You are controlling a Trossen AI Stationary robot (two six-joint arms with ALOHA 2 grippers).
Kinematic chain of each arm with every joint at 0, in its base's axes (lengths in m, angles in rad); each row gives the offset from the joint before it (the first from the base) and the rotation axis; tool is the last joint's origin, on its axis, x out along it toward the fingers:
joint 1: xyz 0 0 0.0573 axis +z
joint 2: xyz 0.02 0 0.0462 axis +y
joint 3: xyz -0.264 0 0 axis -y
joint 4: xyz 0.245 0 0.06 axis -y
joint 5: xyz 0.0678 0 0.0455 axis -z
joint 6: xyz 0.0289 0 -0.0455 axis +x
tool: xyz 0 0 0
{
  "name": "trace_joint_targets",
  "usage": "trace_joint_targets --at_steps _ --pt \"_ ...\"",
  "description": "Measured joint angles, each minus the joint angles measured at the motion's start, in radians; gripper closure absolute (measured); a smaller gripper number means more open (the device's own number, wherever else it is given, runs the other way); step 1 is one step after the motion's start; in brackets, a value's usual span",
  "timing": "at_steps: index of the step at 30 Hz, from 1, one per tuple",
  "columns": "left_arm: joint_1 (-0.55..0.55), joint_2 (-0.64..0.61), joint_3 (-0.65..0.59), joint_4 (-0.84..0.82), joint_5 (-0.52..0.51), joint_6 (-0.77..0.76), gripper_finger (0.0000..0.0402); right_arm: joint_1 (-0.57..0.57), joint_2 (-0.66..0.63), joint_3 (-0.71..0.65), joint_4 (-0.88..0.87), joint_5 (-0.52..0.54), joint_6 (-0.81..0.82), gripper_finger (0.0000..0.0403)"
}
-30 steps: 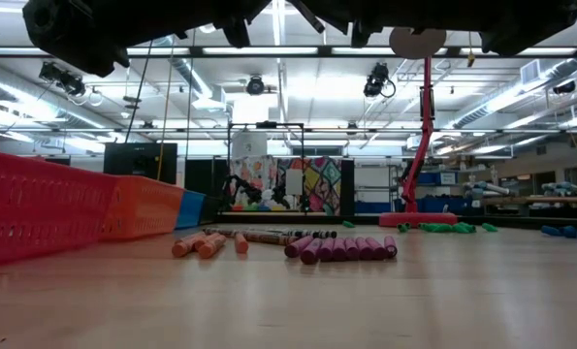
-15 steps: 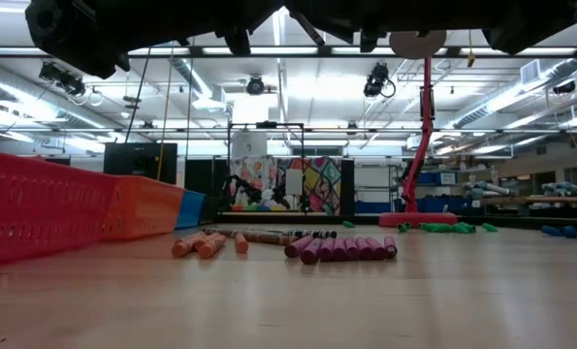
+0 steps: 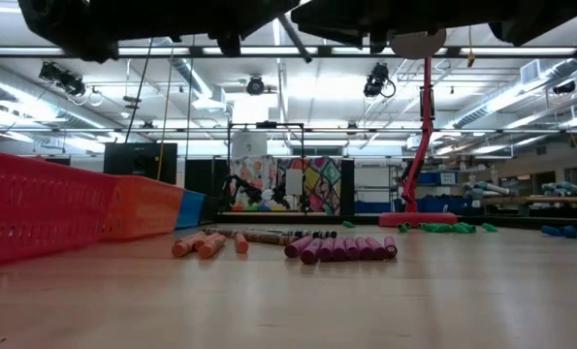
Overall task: Sort crayons
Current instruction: Put the black crayon into the blue bin
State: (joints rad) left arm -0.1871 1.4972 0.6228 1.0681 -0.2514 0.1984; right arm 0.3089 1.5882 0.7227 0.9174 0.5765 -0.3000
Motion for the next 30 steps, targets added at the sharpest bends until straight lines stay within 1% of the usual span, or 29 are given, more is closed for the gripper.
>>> trace_joint_targets --at_steps 5,9,13,15,21,25,30 --pt "-0.003 -0.089 0.0 -0.197 -0.078 -0.001 0.0365 0.02 -0.067 0.0 -0.092 0.074 -0.023 0.0235" --pt "-0.001 -0.168 0.0 -0.361 -0.187 -0.019 0.0364 0.03 -0.116 0.0 -0.178 0.089 -0.017 0.0235" --pt "0.013 -0.243 0.0 -0.552 -0.331 -0.116 0.0363 0.03 -0.126 0.0 -0.228 0.088 0.028 0.0235" --pt "0.03 -0.274 0.0 -0.645 -0.373 -0.192 0.0363 0.024 -0.114 0.0 -0.234 0.085 0.053 0.0235" --pt "0.119 -0.343 0.0 -0.928 -0.388 -0.456 0.0362 -0.012 -0.031 0.0 -0.241 0.01 0.119 0.0235" --pt "0.185 -0.35 0.0 -1.099 -0.389 -0.586 0.0362 -0.037 0.014 0.0 -0.24 -0.032 0.144 0.0235" --pt "0.24 -0.349 0.0 -1.209 -0.387 -0.688 0.0361 -0.051 0.012 -0.001 -0.241 -0.054 0.168 0.0235"
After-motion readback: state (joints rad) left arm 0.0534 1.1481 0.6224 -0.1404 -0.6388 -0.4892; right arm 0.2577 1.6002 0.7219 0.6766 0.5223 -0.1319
